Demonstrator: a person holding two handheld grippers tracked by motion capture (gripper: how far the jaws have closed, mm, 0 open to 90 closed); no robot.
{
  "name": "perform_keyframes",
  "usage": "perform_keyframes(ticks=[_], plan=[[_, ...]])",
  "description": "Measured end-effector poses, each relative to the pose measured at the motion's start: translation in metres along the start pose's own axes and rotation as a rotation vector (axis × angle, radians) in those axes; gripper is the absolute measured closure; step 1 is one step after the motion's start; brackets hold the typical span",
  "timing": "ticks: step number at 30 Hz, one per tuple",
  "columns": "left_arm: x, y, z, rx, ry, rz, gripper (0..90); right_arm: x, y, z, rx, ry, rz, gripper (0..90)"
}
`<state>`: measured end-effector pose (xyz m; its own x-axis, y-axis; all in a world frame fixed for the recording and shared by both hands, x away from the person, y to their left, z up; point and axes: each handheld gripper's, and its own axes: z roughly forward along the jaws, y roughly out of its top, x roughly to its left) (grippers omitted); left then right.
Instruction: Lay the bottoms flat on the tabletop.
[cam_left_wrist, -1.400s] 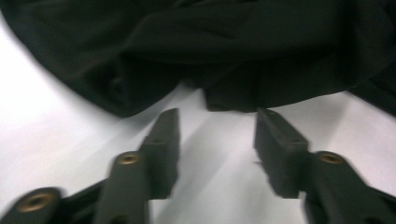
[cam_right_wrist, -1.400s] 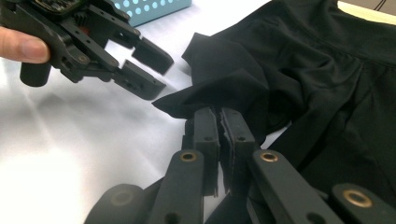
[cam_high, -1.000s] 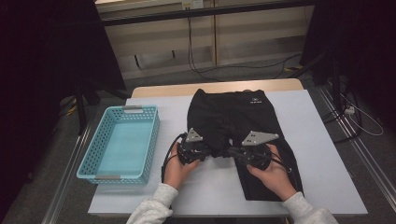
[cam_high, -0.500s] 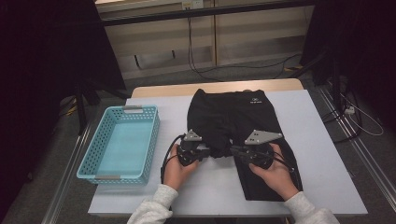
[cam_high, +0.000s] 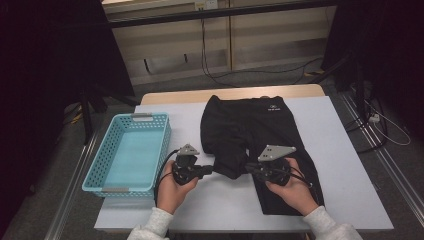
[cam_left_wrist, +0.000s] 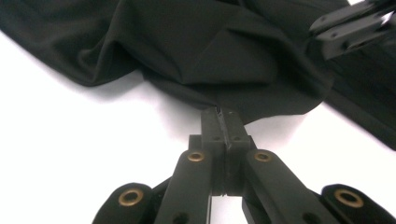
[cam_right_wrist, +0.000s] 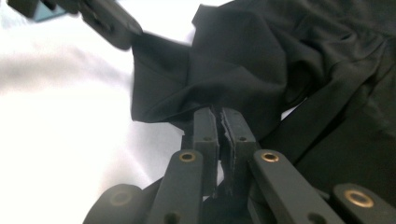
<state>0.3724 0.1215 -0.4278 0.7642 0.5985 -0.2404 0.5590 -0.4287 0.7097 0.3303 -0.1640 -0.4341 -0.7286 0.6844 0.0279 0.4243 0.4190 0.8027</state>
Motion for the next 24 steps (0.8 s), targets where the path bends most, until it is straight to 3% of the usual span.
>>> perform_keyframes(ticks=[3, 11, 16, 19, 24], plan=[[0.001, -0.001, -0.002, 0.000, -0.010, -0.004, 90.0, 0.001, -0.001, 0.003, 0.019, 0.004, -0.003, 85.8], [0.005, -0.003, -0.003, 0.016, 0.017, -0.020, 90.0, 0.005, -0.005, 0.007, 0.041, 0.027, -0.014, 85.7], [0.009, -0.002, -0.009, -0.007, 0.071, -0.031, 90.0, 0.009, -0.007, 0.006, 0.068, 0.029, -0.041, 85.3], [0.011, 0.000, -0.014, -0.030, 0.081, -0.047, 90.0, 0.010, -0.010, 0.002, 0.078, 0.030, -0.057, 85.5], [0.012, 0.000, -0.017, -0.041, 0.084, -0.054, 90.0, 0.006, -0.012, -0.006, 0.070, 0.035, -0.041, 85.8]])
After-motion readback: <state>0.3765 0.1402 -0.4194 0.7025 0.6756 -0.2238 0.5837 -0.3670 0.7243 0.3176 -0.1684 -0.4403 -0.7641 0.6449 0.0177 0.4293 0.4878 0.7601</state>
